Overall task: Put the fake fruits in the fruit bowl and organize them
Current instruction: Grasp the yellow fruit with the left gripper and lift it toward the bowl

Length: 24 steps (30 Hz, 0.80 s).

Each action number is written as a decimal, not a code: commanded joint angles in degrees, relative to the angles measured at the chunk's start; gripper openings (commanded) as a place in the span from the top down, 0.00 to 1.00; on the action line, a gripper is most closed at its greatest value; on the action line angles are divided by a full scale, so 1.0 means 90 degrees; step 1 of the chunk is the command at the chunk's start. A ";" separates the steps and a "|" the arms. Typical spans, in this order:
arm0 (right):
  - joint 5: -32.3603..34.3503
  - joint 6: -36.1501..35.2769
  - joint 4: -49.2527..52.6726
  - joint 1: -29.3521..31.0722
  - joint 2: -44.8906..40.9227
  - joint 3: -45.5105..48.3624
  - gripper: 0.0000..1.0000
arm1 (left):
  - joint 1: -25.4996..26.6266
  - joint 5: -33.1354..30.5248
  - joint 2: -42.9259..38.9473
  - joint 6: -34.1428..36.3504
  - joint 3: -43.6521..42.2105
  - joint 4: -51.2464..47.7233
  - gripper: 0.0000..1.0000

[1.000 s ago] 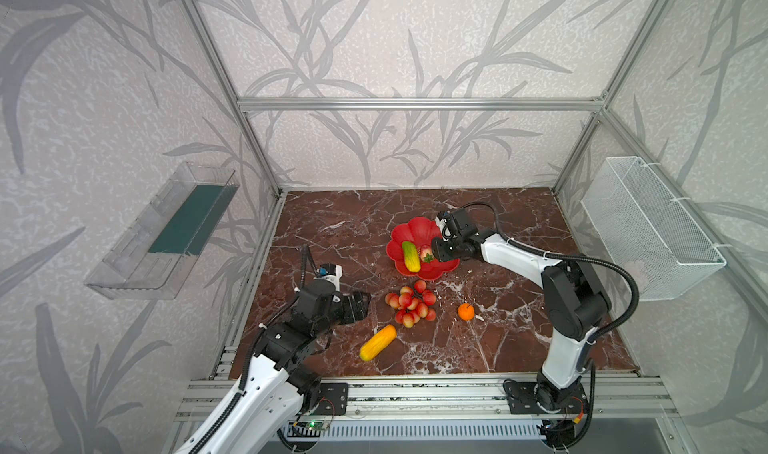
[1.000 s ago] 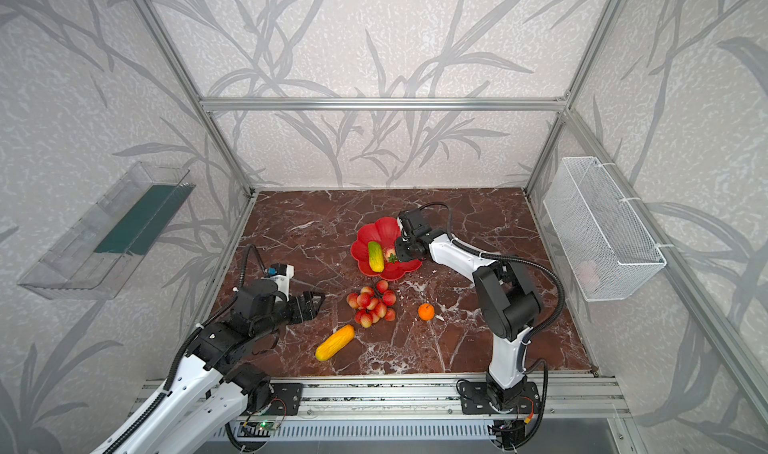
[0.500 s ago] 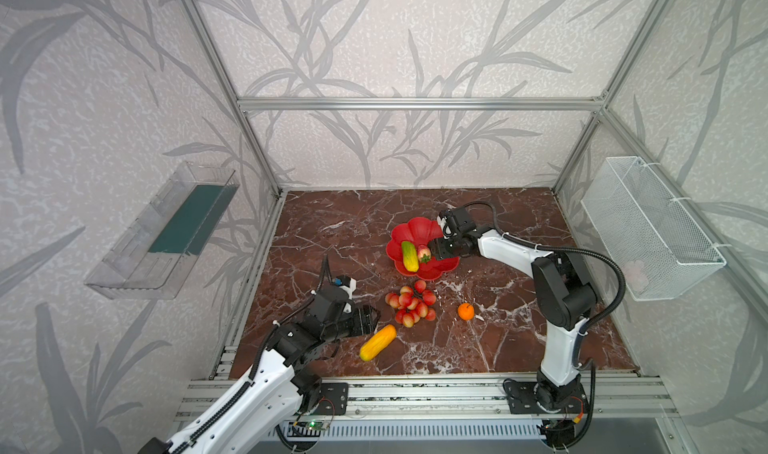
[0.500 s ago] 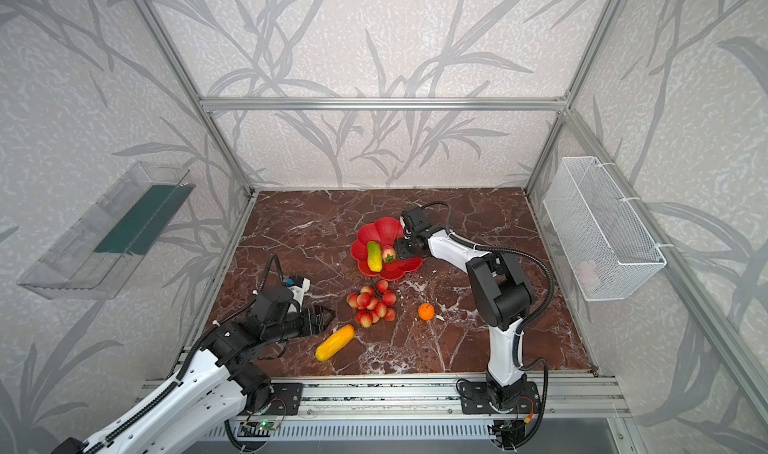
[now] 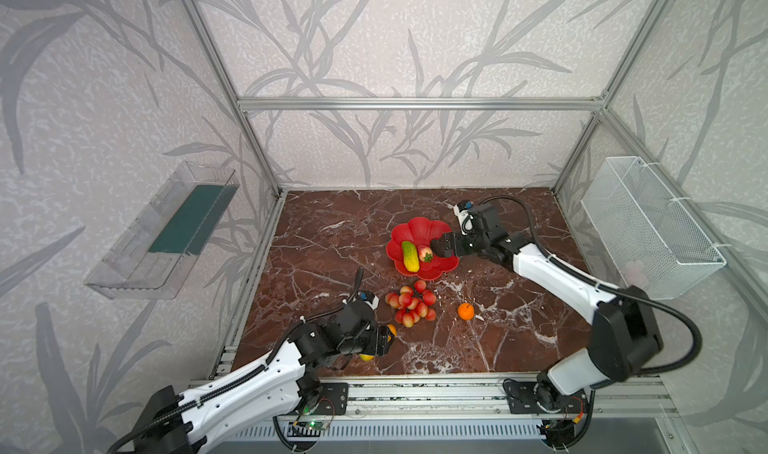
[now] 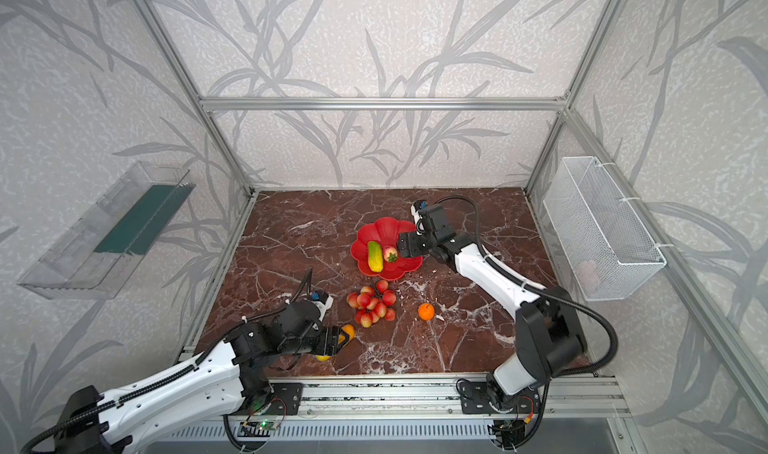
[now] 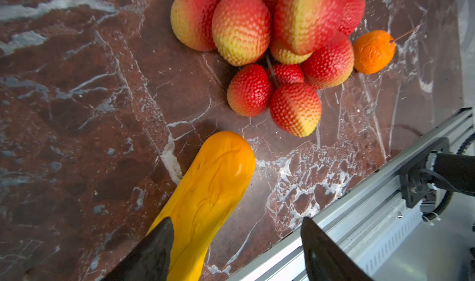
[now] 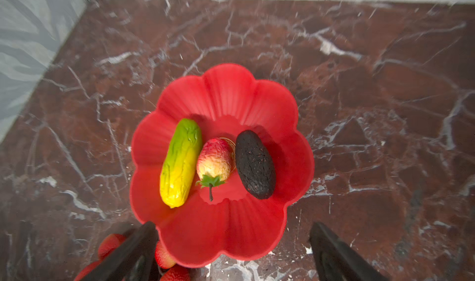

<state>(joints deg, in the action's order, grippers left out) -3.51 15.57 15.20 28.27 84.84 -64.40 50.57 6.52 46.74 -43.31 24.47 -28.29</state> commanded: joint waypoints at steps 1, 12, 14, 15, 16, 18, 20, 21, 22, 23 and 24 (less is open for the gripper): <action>0.0083 0.0114 -0.0019 0.0013 -0.0618 0.0451 0.04 | 0.0114 -0.0434 0.0298 -0.0028 0.0005 -0.0012 0.22; 0.0548 0.0206 0.0432 0.0000 -0.2394 0.1213 0.03 | 0.0182 -0.0567 0.1850 0.0241 0.0475 0.0114 0.29; 0.0598 0.0204 0.0487 -0.0005 -0.2529 0.1251 0.03 | 0.0197 -0.0427 0.2060 0.0271 0.0503 0.0234 0.42; 0.0621 0.0201 0.0495 -0.0007 -0.2586 0.1275 0.03 | 0.0216 -0.0361 0.2114 0.0295 0.0513 0.0284 0.48; 0.0631 0.0210 0.0508 -0.0007 -0.2628 0.1303 0.03 | 0.0238 -0.0340 0.2120 0.0309 0.0515 0.0313 0.52; 0.0640 0.0238 0.0528 -0.0017 -0.2692 0.1358 0.03 | 0.0260 -0.0344 0.2007 0.0338 0.0533 0.0266 0.60; 0.0624 0.0269 0.0531 -0.0018 -0.2744 0.1410 0.03 | 0.0260 -0.0391 0.1719 0.0359 0.0579 0.0093 0.63; 0.0616 0.0289 0.0523 -0.0018 -0.2773 0.1440 0.03 | 0.0260 -0.0429 0.1499 0.0368 0.0622 -0.0023 0.63; 0.0614 0.0304 0.0511 -0.0024 -0.2799 0.1464 0.03 | 0.0260 -0.0459 0.1291 0.0378 0.0671 -0.0133 0.64; 0.0614 0.0318 0.0517 -0.0017 -0.2822 0.1496 0.03 | 0.0260 -0.0543 0.1045 0.0387 0.0756 -0.0261 0.64; 0.0614 0.0321 0.0517 -0.0018 -0.2849 0.1522 0.03 | 0.0263 -0.0645 0.0813 0.0397 0.0831 -0.0343 0.64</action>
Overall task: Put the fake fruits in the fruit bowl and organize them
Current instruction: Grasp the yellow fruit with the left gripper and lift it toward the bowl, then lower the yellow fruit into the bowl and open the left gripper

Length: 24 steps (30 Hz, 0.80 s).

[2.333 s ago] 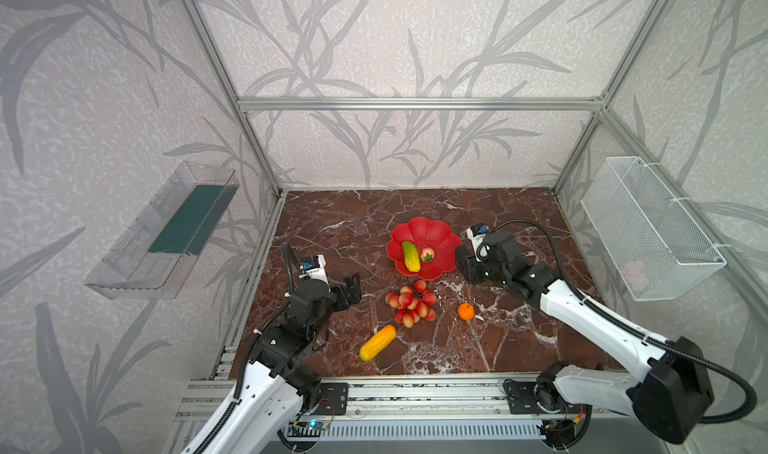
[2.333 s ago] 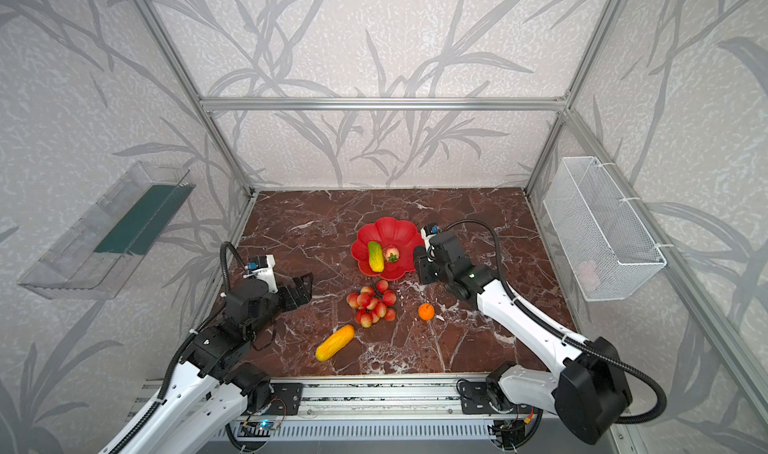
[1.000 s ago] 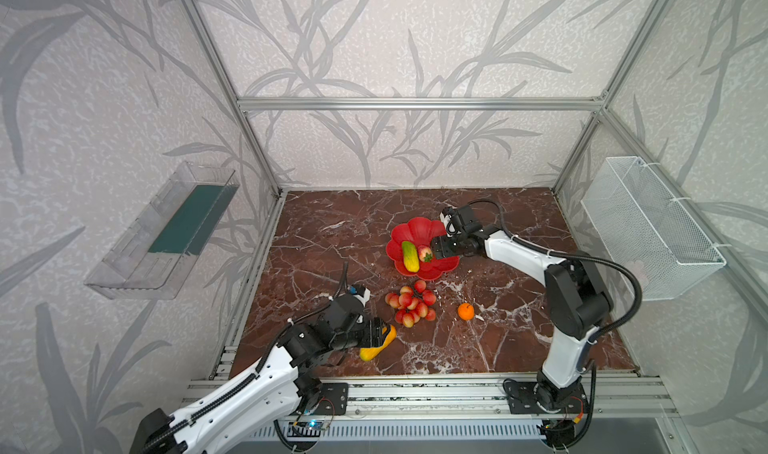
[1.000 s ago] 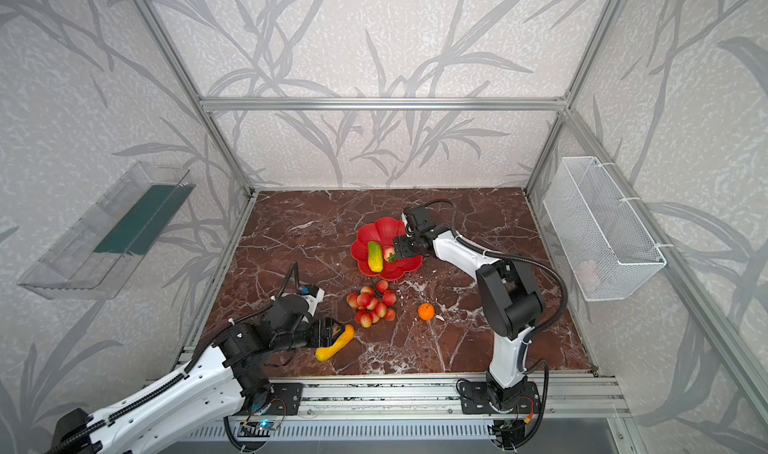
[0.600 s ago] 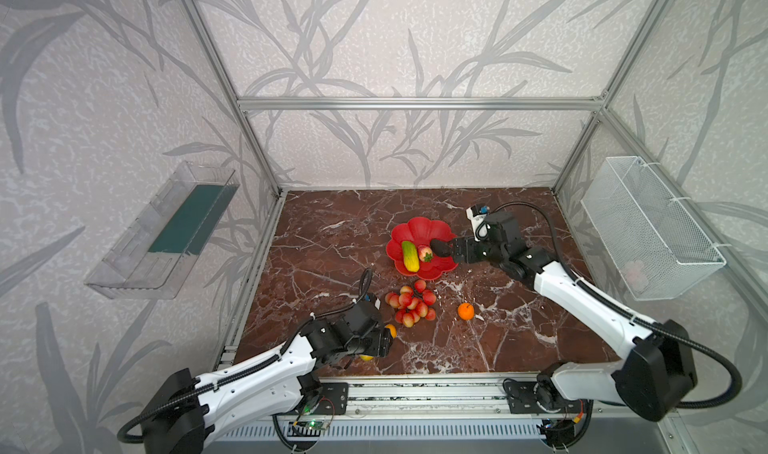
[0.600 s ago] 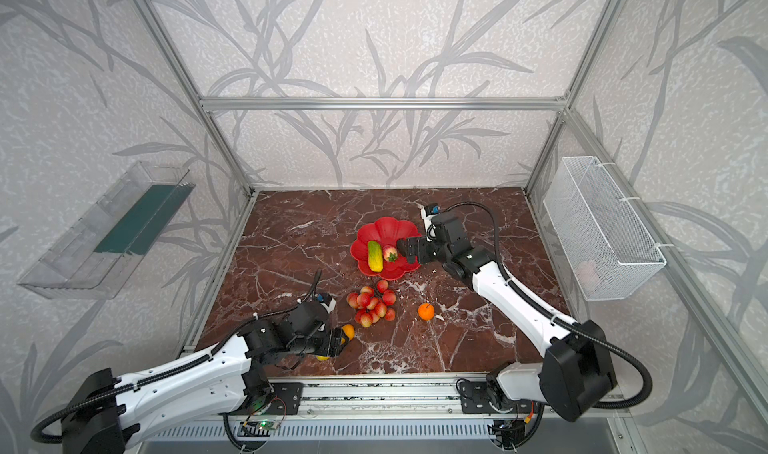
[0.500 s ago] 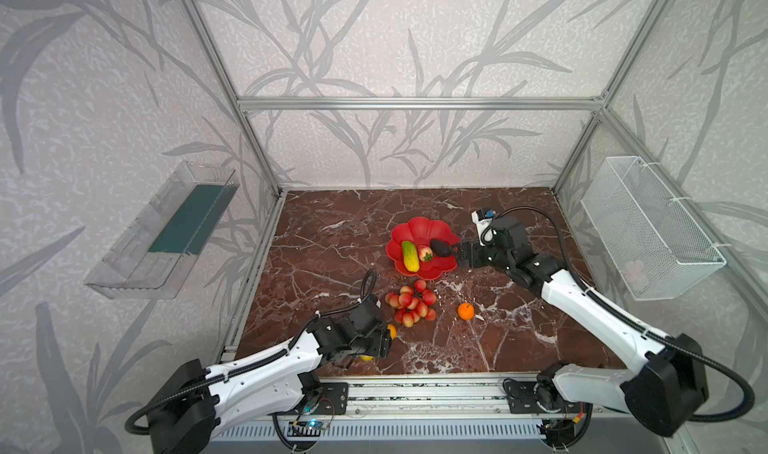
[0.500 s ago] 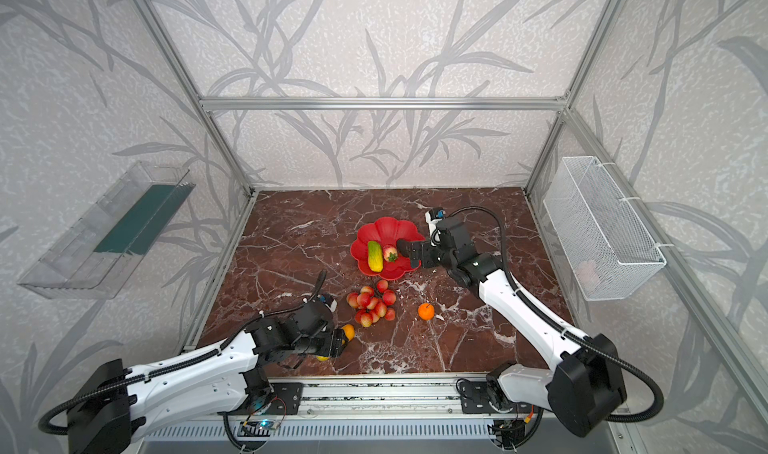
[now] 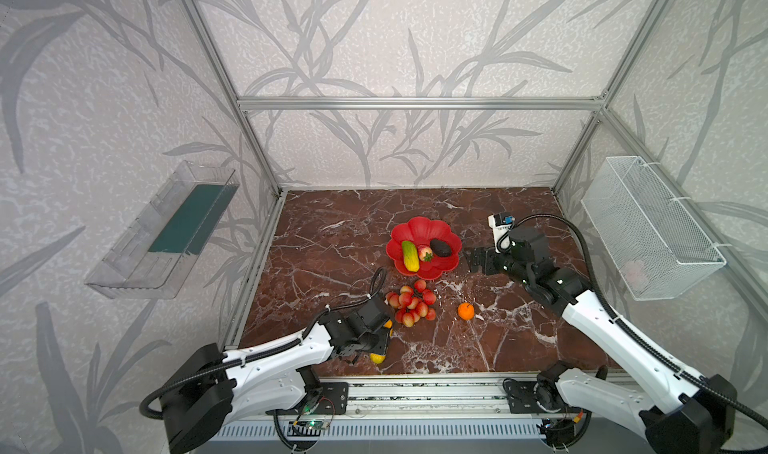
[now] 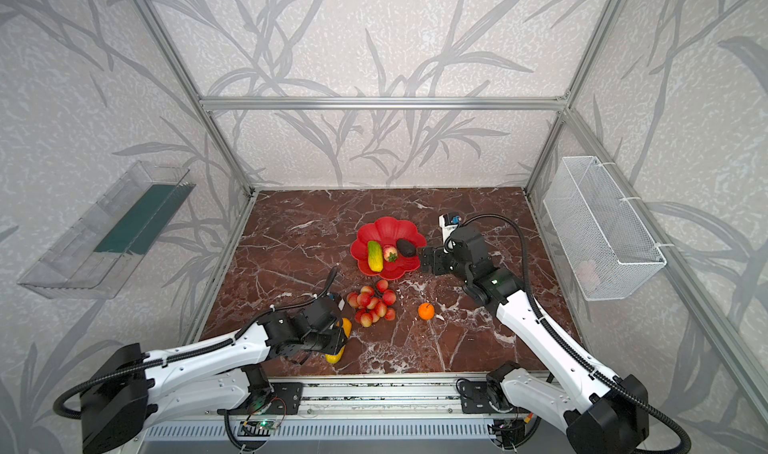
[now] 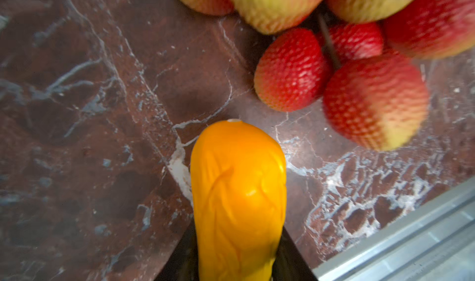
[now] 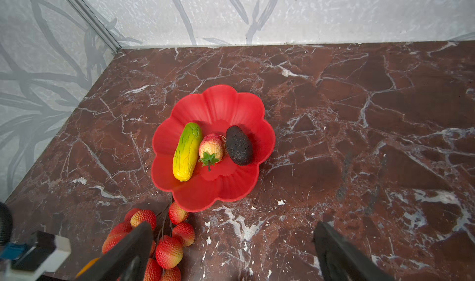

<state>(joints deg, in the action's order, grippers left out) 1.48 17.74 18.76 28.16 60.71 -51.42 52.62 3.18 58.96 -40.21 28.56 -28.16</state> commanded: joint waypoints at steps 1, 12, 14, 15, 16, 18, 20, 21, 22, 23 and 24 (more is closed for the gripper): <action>0.0061 0.0080 0.0131 -0.0012 -0.0191 0.0093 0.03 | 0.0023 -0.0356 -0.0763 0.0067 0.0471 -0.0437 0.64; 0.0031 0.0011 0.0529 -0.0058 -0.0605 0.0406 0.03 | -0.1348 0.0264 0.0695 0.1484 0.2724 0.0126 0.62; -0.0009 0.0033 0.0617 -0.0053 -0.0763 0.0501 0.03 | -0.1524 0.0252 0.1505 0.1860 0.3445 0.0122 0.63; -0.0003 0.0046 0.0661 -0.0059 -0.0836 0.0552 0.03 | -0.1585 0.0279 0.1892 0.1980 0.3769 0.0121 0.63; 0.0007 0.0062 0.0714 -0.0053 -0.0920 0.0610 0.03 | -0.1663 0.0316 0.2303 0.2052 0.4099 0.0101 0.64; -0.0006 0.0078 0.0807 -0.0064 -0.1064 0.0714 0.03 | -0.1803 0.0472 0.3001 0.2112 0.4642 0.0135 0.64; -0.0028 0.0095 0.0923 -0.0063 -0.1194 0.0794 0.03 | -0.1926 0.0636 0.3658 0.2115 0.5134 0.0242 0.65; -0.0027 0.0100 0.0962 -0.0067 -0.1239 0.0826 0.03 | -0.1971 0.0658 0.3924 0.2096 0.5331 0.0239 0.65; -0.0027 0.0110 0.1012 -0.0076 -0.1298 0.0855 0.03 | -0.2002 0.0661 0.4193 0.2081 0.5543 0.0229 0.65; -0.0036 0.0110 0.1056 -0.0076 -0.1346 0.0887 0.03 | -0.2034 0.0640 0.4447 0.2045 0.5747 0.0196 0.65; -0.0042 0.0118 0.1084 -0.0074 -0.1380 0.0900 0.03 | -0.2056 0.0613 0.4651 0.1982 0.5893 0.0143 0.66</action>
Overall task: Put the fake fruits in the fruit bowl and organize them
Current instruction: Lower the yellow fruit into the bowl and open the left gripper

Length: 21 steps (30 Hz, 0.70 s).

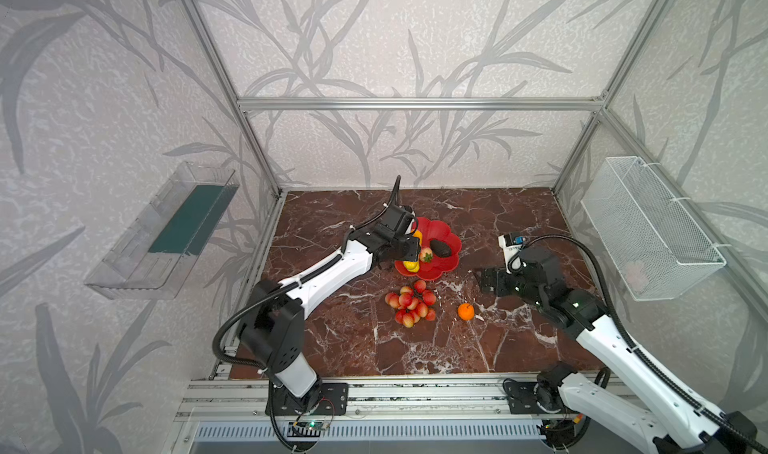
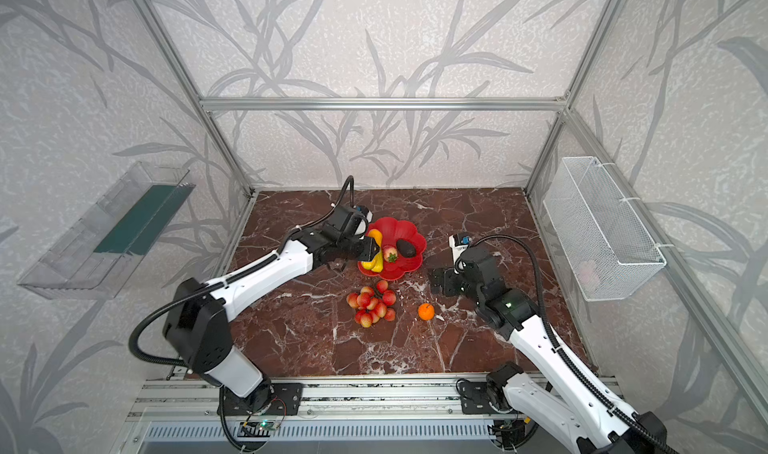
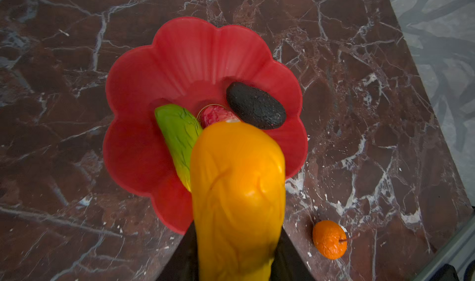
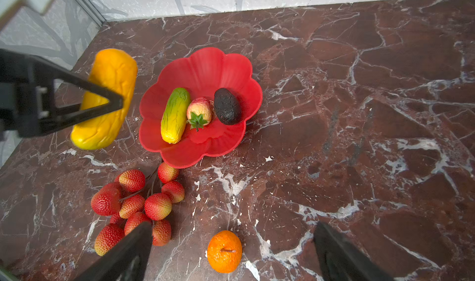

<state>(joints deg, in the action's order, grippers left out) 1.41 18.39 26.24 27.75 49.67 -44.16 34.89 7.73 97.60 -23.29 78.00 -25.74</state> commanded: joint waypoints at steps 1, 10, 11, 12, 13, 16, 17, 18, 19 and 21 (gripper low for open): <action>-0.0054 0.0050 0.0275 -0.0029 -0.0191 0.0118 0.03 | -0.0121 0.0073 0.0550 -0.0002 0.0561 -0.0221 0.66; -0.0165 0.0046 0.0347 -0.0027 -0.0117 0.0278 0.03 | -0.0226 -0.0253 0.1120 -0.0740 0.0440 0.0060 0.68; -0.0188 0.0066 0.0347 -0.0026 -0.0085 0.0305 0.03 | -0.0226 -0.0347 0.1120 -0.0810 0.0414 0.0048 0.68; -0.0213 0.0066 0.0335 -0.0032 -0.0054 0.0346 0.03 | -0.0243 -0.0395 0.1127 -0.0855 0.0394 0.0028 0.68; -0.0224 0.0080 0.0310 -0.0030 -0.0024 0.0380 0.03 | -0.0236 -0.0462 0.1115 -0.0900 0.0373 0.0029 0.68; -0.0232 0.0122 0.0226 -0.0033 0.0061 0.0515 0.03 | -0.0261 -0.0555 0.1118 -0.1068 0.0267 0.0085 0.67; -0.0243 0.0146 0.0200 -0.0034 0.0098 0.0558 0.03 | -0.0278 -0.0556 0.1153 -0.1135 0.0245 0.0086 0.66; -0.0265 0.0155 0.0176 -0.0032 0.0129 0.0578 0.03 | -0.0289 -0.0556 0.1179 -0.1180 0.0223 0.0094 0.66; -0.0297 0.0163 0.0154 -0.0029 0.0187 0.0611 0.04 | -0.0304 -0.0566 0.1198 -0.1236 0.0195 0.0102 0.66; -0.0356 0.0196 0.0119 -0.0028 0.0275 0.0639 0.04 | -0.0335 -0.0483 0.1206 -0.1270 0.0120 0.0225 0.66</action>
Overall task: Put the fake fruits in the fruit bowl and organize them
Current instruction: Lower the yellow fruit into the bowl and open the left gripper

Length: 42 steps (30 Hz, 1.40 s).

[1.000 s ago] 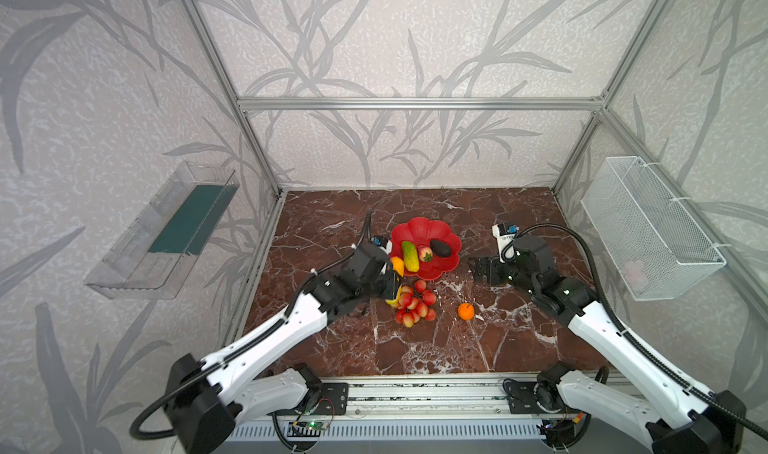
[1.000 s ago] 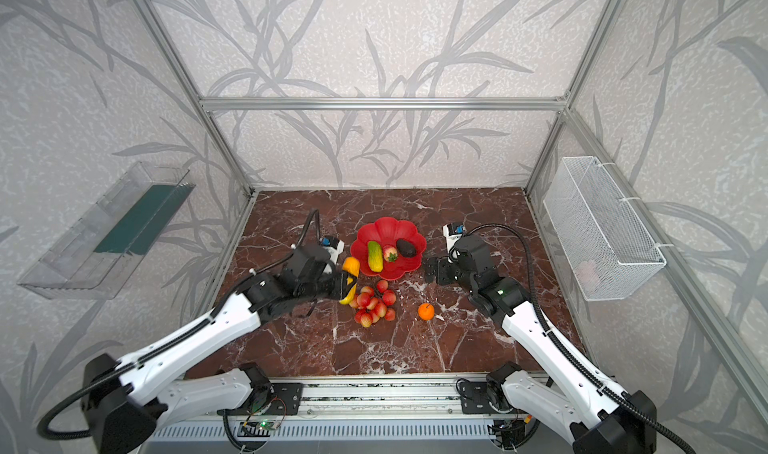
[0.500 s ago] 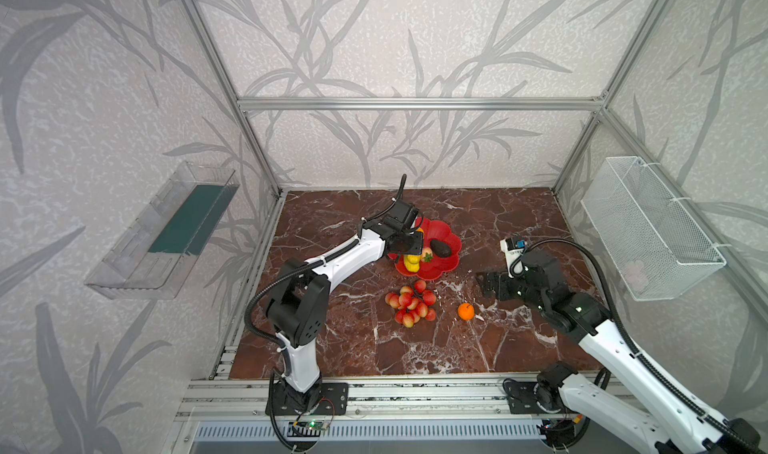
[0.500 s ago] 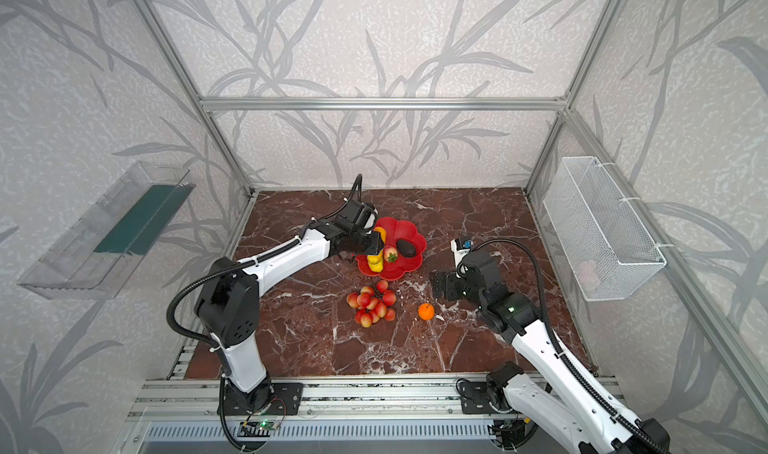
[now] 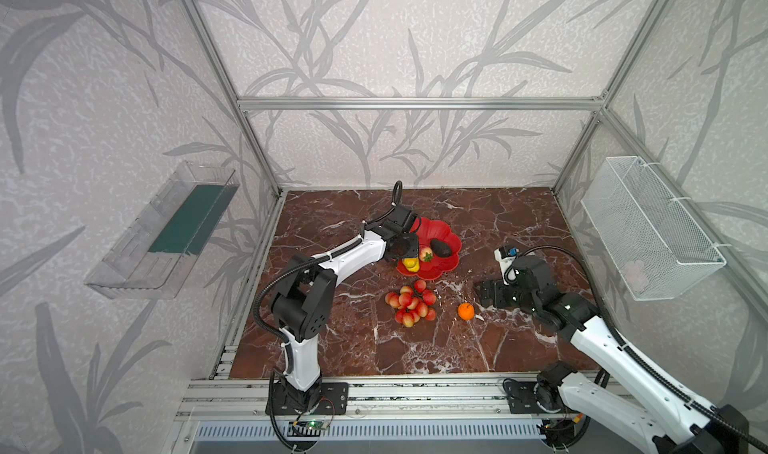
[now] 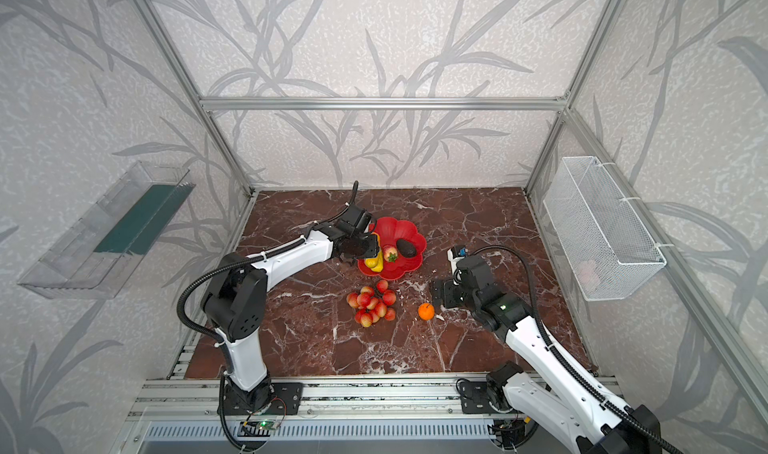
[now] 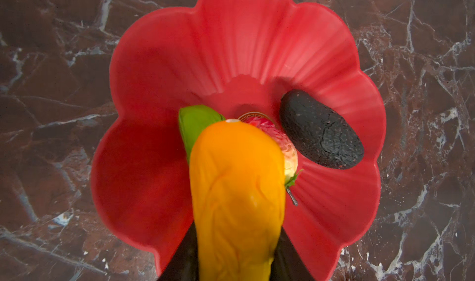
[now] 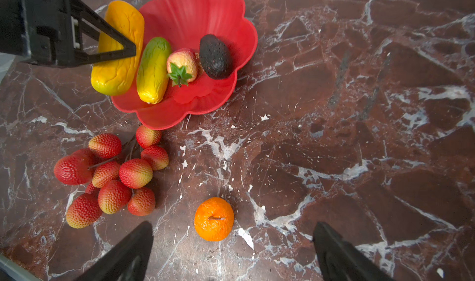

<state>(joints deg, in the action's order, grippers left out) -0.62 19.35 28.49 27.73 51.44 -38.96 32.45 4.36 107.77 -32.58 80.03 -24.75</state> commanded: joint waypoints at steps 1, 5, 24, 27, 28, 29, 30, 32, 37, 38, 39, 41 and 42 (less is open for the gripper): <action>-0.0159 0.0086 -0.0138 -0.0024 0.0118 0.0082 0.04 | -0.0078 -0.0004 0.0048 -0.0193 -0.0132 0.0233 0.66; -0.0194 0.0091 -0.0187 -0.0031 0.0173 0.0160 0.05 | -0.0070 0.0105 0.0101 0.0311 0.0276 0.0204 0.66; -0.0309 0.0222 -0.0356 -0.0025 0.0232 0.0422 0.05 | -0.0033 -0.0915 0.2918 0.4485 0.5380 -0.3486 0.68; -0.0312 0.0243 -0.0373 -0.0016 0.0276 0.0451 0.05 | 0.0027 -0.1091 0.3071 0.4654 0.5396 -0.3477 0.68; -0.0312 0.0253 -0.0387 -0.0022 0.0290 0.0459 0.05 | 0.0036 -0.1124 0.3125 0.4657 0.5400 -0.3454 0.68; -0.0329 0.0269 -0.0402 -0.0017 0.0308 0.0470 0.05 | 0.0055 -0.1110 0.3162 0.4692 0.5395 -0.3445 0.68; -0.0346 0.0280 -0.0421 -0.0016 0.0334 0.0475 0.05 | 0.0066 -0.1093 0.3195 0.4717 0.5404 -0.3416 0.67; -0.0383 0.0298 -0.0457 -0.0014 0.0382 0.0495 0.06 | 0.0110 -0.1088 0.3248 0.4783 0.5405 -0.3389 0.64; -0.0451 0.0371 -0.0562 -0.0014 0.0494 0.0545 0.06 | 0.0180 -0.1250 0.3301 0.4687 0.5415 -0.3239 0.45; -0.0464 0.0387 -0.0576 -0.0019 0.0512 0.0558 0.06 | 0.0180 -0.1214 0.3283 0.4653 0.5416 -0.3213 0.41; -0.0460 0.0394 -0.0587 -0.0014 0.0532 0.0570 0.06 | 0.0183 -0.1183 0.3242 0.4613 0.5415 -0.3174 0.39; -0.0476 0.0406 -0.0600 -0.0007 0.0568 0.0597 0.07 | 0.0182 -0.1163 0.3129 0.4517 0.5415 -0.3096 0.36; -0.0474 0.0403 -0.0592 -0.0003 0.0592 0.0606 0.07 | 0.0183 -0.1140 0.3038 0.4457 0.5397 -0.3036 0.35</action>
<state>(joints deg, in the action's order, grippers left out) -4.19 22.48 23.97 27.75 56.34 -34.15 33.82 -5.91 137.10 7.77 127.15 -52.27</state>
